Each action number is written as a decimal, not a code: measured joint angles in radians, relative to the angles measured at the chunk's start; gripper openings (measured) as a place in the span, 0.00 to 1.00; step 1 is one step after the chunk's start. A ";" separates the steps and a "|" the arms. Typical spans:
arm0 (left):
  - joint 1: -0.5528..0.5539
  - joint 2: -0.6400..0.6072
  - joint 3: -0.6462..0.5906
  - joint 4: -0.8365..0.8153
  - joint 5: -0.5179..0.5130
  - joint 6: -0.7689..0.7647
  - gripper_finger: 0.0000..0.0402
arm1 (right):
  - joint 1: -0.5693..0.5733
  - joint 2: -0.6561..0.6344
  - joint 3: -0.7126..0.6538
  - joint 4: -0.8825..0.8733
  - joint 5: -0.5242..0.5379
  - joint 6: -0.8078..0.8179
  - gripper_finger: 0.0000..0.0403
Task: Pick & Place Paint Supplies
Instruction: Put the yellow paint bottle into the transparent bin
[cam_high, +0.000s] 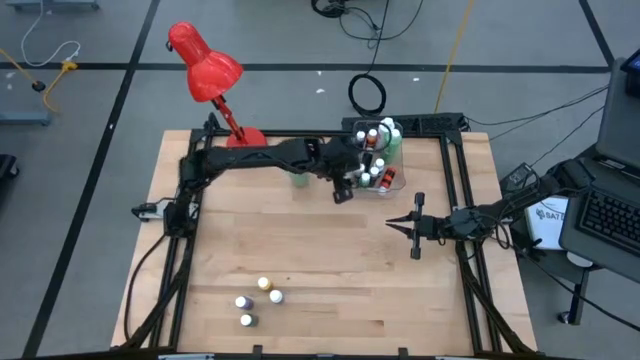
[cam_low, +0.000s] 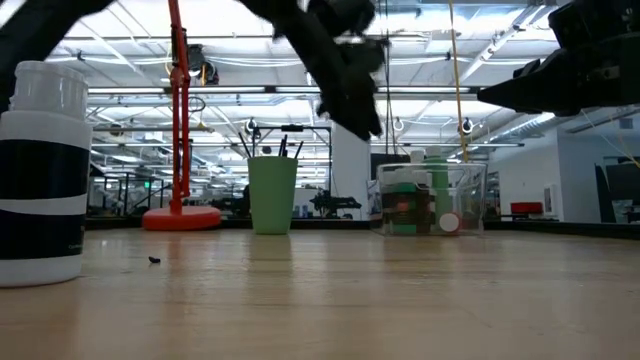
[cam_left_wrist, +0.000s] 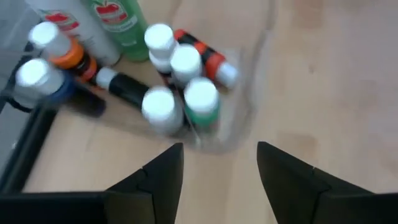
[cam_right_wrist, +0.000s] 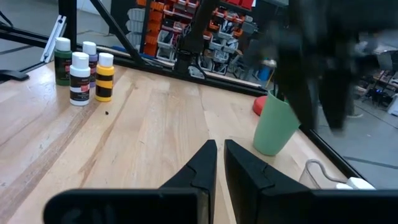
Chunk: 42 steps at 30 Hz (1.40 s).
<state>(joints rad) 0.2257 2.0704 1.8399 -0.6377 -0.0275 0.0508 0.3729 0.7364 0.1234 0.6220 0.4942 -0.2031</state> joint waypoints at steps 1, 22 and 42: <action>-0.005 -0.032 0.000 -0.046 0.000 0.008 0.51 | 0.000 0.000 0.000 -0.001 0.000 0.000 0.06; -0.594 -0.747 -0.578 -0.393 0.070 -0.217 0.52 | 0.000 0.000 0.000 -0.003 0.001 0.038 0.06; -0.763 -0.678 -0.827 -0.036 0.011 -0.271 0.64 | 0.000 0.000 0.000 -0.008 0.002 0.042 0.06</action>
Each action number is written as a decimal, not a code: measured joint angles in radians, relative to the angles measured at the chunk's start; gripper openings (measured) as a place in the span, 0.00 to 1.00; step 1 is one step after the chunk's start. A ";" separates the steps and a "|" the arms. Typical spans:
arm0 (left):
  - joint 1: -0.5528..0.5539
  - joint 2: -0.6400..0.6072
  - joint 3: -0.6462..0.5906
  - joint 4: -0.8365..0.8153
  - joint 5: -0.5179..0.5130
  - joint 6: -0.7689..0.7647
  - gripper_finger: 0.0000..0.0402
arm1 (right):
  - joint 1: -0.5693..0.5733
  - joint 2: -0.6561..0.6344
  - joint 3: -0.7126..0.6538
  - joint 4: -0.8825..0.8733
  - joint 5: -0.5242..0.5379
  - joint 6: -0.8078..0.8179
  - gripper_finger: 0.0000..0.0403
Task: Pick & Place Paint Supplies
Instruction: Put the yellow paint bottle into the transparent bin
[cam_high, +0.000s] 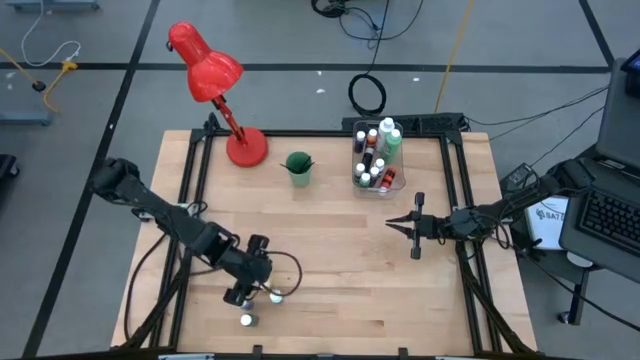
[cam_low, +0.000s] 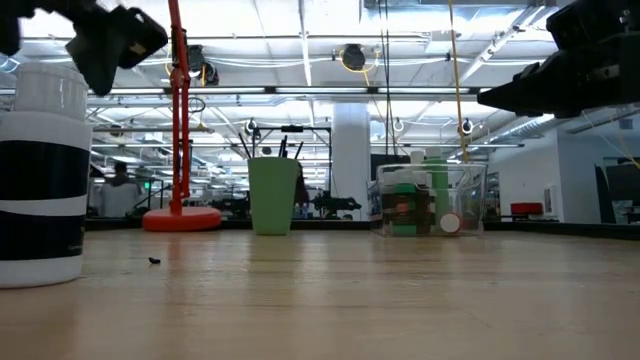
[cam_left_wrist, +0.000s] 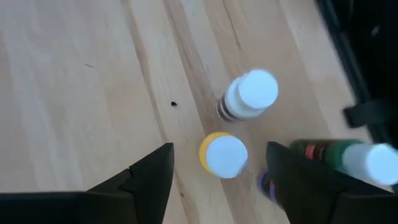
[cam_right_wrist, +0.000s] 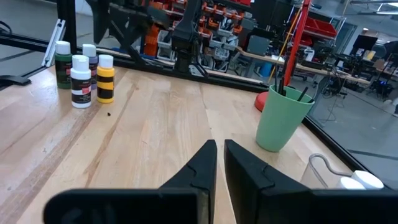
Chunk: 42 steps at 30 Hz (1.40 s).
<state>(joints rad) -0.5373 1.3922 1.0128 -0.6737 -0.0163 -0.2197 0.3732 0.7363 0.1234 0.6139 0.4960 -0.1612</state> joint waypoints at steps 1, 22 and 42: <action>-0.005 0.014 -0.003 0.001 0.000 0.006 0.65 | 0.000 0.000 0.000 -0.002 0.000 0.000 0.06; -0.006 0.114 -0.005 -0.002 0.016 0.087 0.65 | 0.000 0.000 0.000 0.002 0.000 0.003 0.06; 0.011 0.113 0.014 -0.018 0.024 0.188 0.23 | 0.000 0.000 0.000 0.002 0.000 0.000 0.06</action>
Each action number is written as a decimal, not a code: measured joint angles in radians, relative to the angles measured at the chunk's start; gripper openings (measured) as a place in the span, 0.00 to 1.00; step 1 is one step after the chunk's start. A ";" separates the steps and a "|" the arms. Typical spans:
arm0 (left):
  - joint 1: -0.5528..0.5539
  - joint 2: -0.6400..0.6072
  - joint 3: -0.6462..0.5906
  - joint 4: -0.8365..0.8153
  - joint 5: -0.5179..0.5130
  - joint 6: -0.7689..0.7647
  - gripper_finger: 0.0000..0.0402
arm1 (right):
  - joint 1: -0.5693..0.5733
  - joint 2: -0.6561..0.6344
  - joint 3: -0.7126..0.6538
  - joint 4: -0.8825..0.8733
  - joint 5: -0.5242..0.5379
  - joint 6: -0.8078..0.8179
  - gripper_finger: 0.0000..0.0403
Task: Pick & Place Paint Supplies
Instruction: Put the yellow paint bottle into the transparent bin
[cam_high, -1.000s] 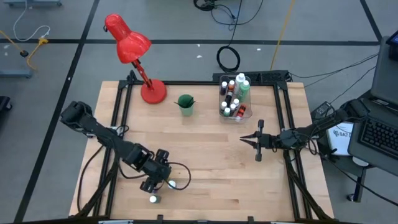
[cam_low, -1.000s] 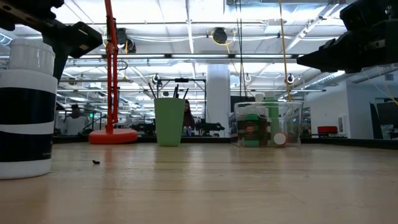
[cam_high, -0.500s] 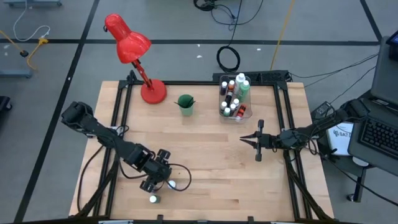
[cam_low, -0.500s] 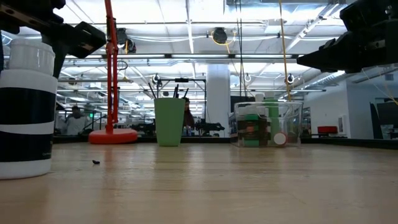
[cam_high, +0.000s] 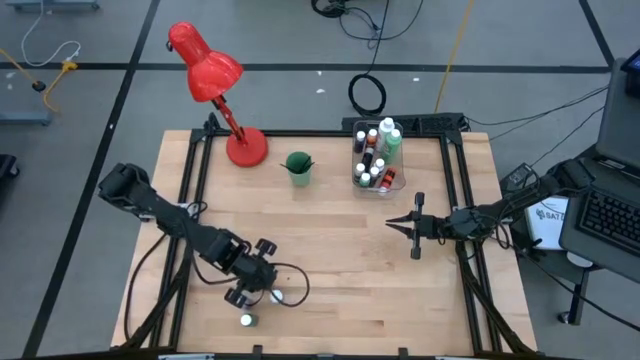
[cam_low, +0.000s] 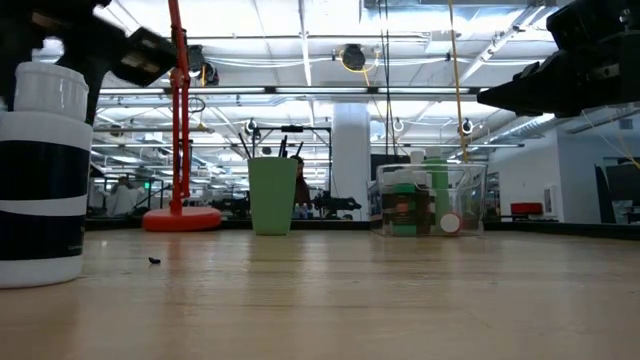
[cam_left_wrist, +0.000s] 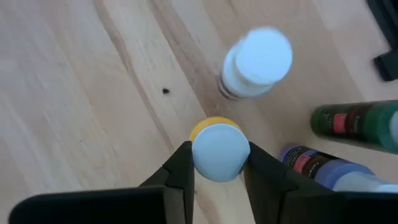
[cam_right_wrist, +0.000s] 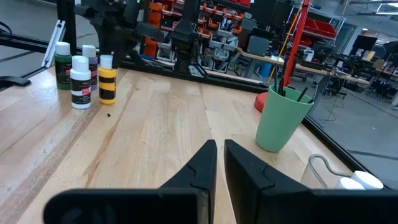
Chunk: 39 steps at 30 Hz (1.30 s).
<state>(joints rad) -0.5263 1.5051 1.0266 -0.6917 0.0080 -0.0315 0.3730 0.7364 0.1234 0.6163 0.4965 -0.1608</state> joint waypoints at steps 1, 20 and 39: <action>0.009 -0.003 0.019 -0.014 0.012 0.013 0.23 | 0.000 0.000 0.000 0.000 0.000 0.000 0.06; 0.666 0.334 0.797 0.051 0.100 0.299 0.23 | 0.001 0.000 0.000 0.061 -0.002 -0.073 0.06; 0.809 0.808 1.295 -0.107 0.236 0.389 0.23 | 0.003 -0.016 0.000 0.060 0.002 -0.183 0.06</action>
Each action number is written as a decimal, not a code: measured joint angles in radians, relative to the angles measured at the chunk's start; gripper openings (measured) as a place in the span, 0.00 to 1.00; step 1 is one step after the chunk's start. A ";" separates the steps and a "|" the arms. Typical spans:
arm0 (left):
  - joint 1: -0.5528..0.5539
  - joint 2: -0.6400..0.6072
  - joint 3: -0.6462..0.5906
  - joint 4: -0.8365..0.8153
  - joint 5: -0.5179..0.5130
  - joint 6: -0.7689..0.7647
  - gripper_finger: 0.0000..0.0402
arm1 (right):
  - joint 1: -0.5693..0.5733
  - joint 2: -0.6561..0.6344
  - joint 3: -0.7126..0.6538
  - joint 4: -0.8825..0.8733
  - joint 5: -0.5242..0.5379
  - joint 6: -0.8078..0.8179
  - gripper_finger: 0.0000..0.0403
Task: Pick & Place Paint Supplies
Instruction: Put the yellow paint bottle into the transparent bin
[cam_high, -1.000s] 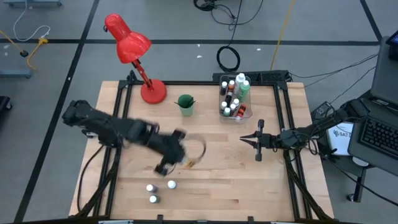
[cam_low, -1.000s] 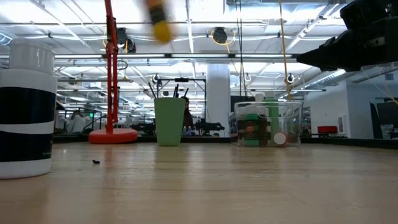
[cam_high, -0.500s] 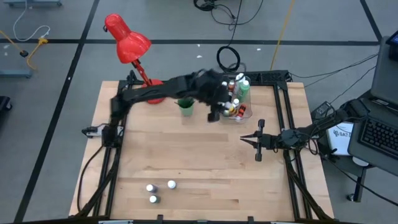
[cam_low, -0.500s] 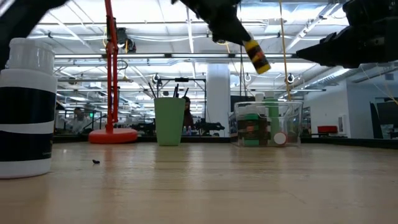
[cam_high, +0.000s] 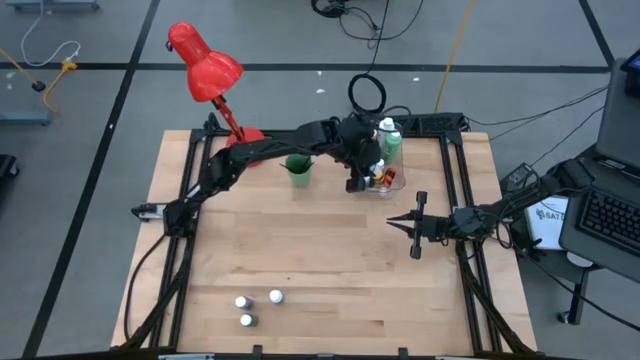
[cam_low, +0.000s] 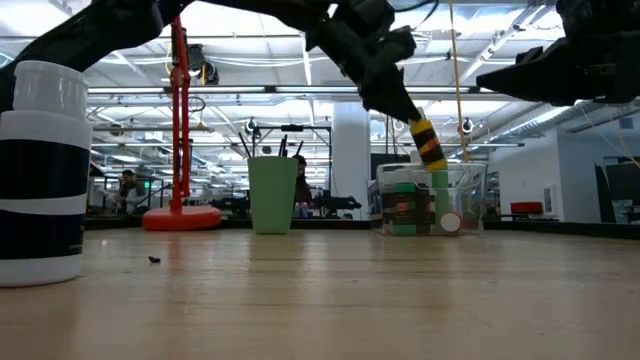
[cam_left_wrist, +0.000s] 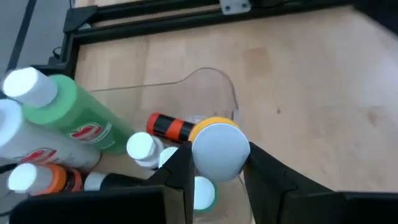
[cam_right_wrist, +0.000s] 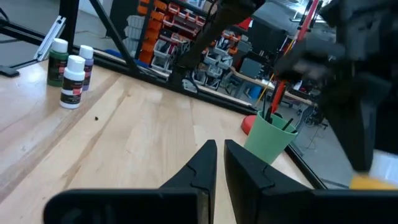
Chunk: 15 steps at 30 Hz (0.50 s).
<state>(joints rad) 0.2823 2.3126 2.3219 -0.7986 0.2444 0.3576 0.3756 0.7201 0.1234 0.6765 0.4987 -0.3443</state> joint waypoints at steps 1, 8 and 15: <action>0.000 0.002 -0.001 0.000 -0.004 0.001 0.23 | 0.000 -0.001 0.000 -0.001 0.000 -0.001 0.06; -0.002 0.044 -0.002 0.015 -0.038 0.009 0.23 | 0.000 -0.004 0.000 -0.008 -0.001 0.001 0.06; -0.003 0.084 -0.006 -0.013 -0.046 0.007 0.23 | 0.000 -0.005 0.000 -0.014 -0.002 0.017 0.06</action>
<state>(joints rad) 0.2794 2.3965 2.3156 -0.8121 0.1985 0.3648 0.3752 0.7151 0.1234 0.6624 0.4970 -0.3271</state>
